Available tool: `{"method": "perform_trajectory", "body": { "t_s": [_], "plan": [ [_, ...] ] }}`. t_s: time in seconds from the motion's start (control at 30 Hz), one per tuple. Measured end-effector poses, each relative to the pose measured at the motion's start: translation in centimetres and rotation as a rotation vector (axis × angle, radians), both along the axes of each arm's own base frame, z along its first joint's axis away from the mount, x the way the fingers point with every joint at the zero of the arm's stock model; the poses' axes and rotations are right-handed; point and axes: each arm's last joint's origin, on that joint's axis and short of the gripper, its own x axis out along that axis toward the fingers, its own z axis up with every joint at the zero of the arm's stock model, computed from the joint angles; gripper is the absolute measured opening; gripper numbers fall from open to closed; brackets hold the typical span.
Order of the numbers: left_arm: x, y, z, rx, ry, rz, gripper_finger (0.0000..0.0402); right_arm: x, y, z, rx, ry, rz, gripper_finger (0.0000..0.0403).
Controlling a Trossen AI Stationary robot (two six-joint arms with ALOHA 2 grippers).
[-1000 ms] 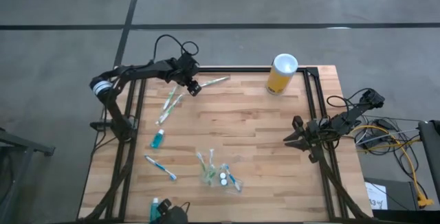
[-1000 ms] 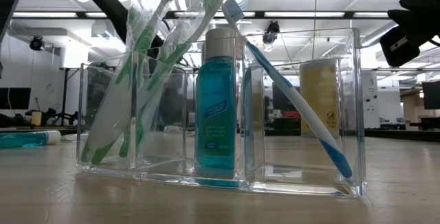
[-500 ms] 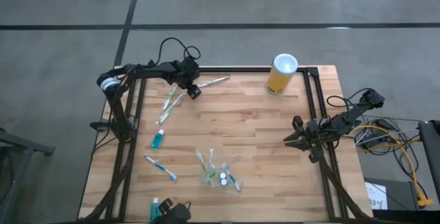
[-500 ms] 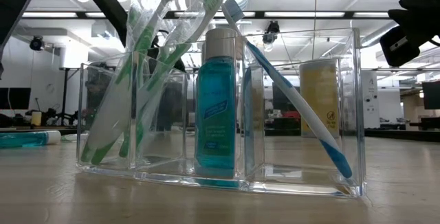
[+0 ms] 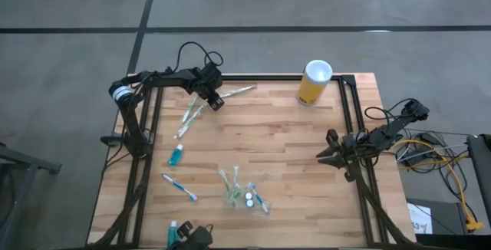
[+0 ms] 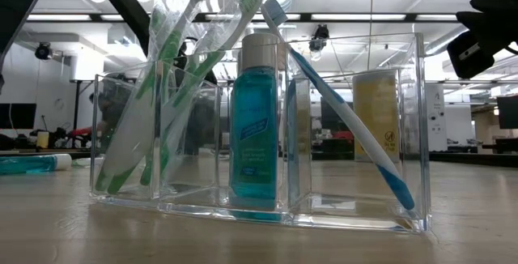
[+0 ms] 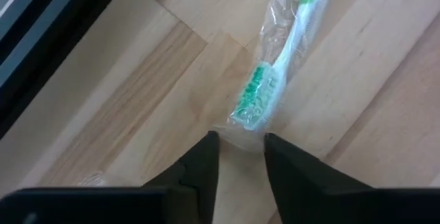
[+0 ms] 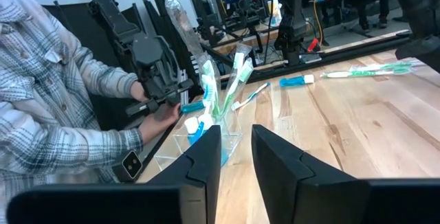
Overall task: Pick & Place toothbrushing station
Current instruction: Put the green toothbrush into the transparent organizer
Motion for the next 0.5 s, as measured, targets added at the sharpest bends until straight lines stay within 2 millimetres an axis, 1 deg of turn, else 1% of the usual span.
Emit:
{"method": "perform_trajectory", "body": {
  "t_s": [0.2,0.33,0.5],
  "plan": [
    [0.10,-0.10,0.00,-0.030,-0.028,-0.026,0.0079,0.00,0.00,0.01,0.000,0.000,0.000,0.0084],
    [0.10,-0.13,0.04,-0.034,-0.033,-0.030,0.0054,0.00,0.00,0.00,0.000,0.000,0.000,0.0078],
    [0.01,-0.25,0.44,-0.039,-0.044,-0.033,0.0008,0.00,0.00,0.00,0.000,0.000,0.000,0.0070]
  ]
}}
